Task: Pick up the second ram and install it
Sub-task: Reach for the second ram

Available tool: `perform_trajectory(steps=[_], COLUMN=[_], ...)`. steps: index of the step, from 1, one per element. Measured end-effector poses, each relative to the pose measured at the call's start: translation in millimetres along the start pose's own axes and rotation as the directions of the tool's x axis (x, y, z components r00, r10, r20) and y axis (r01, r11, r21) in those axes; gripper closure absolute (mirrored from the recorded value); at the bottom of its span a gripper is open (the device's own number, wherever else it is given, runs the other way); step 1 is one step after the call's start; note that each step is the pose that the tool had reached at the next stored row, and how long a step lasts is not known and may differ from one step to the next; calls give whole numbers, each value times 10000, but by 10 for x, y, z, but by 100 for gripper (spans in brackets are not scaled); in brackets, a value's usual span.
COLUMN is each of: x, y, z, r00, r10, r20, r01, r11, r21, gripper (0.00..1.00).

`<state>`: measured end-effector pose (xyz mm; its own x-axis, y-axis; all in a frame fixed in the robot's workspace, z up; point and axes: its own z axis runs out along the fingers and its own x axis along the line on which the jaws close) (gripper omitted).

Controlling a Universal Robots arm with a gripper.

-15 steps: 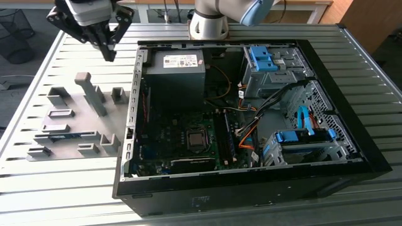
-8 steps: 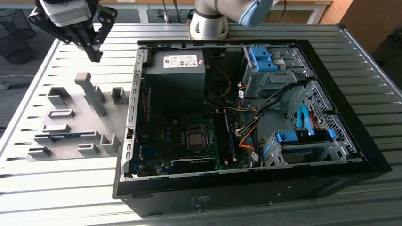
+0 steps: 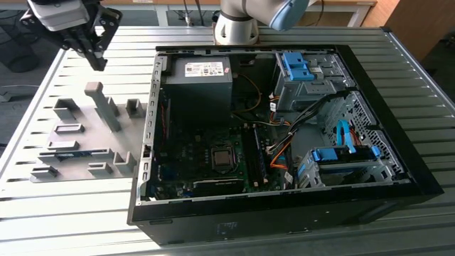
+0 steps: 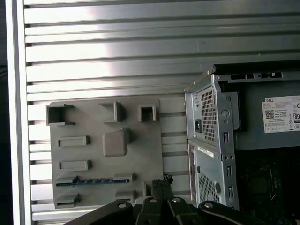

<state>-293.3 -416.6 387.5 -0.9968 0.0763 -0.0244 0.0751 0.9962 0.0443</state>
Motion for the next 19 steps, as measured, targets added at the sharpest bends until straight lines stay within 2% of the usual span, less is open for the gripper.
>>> perform_trajectory(steps=[6, 16, 19], x=[173, 388, 513], y=[-29, -239, -272], z=[5, 19, 20], r00=[10000, 10000, 10000], r10=[0, 1, 0], r20=[0, 0, 1], r01=[0, -1, 0], r11=[10000, 10000, 10000], r21=[0, 0, -1], gripper=[89, 89, 89])
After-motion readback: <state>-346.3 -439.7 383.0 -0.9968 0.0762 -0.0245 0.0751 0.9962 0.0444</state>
